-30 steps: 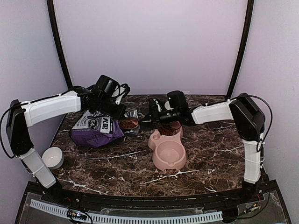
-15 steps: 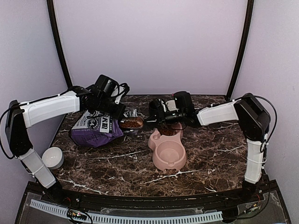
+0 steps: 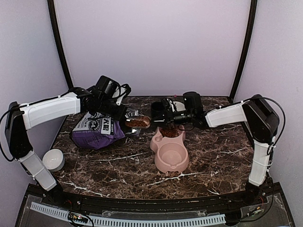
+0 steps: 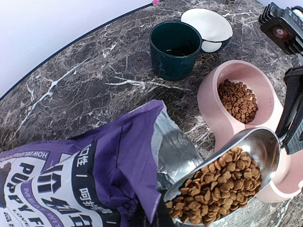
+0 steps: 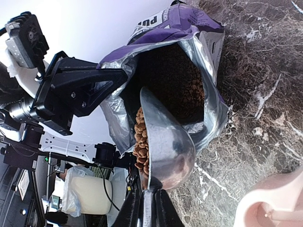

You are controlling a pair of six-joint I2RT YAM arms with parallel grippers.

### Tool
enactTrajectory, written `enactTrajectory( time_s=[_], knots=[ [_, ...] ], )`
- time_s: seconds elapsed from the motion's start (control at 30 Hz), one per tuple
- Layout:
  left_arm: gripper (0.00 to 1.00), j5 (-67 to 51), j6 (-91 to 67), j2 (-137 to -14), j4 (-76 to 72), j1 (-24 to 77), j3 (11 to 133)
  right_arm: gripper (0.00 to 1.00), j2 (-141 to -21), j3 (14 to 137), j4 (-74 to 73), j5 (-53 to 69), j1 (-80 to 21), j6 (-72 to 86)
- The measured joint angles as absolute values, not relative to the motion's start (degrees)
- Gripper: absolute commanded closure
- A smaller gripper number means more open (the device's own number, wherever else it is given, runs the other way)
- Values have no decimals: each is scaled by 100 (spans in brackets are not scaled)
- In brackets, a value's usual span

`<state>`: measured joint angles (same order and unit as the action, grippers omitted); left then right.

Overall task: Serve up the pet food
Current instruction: Collect the pet food from the pet food bag, then place the pet food in the pet food bowl.

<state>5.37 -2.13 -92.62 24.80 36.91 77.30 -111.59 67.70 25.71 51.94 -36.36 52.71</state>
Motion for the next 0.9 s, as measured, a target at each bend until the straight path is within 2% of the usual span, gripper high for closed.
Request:
enactTrajectory(
  time_s=[0.9],
  knots=[
    [100,550,-211,-9179,2399,3691,7655,100,-9970,5382,2834,5450,-3155,5288]
  ],
)
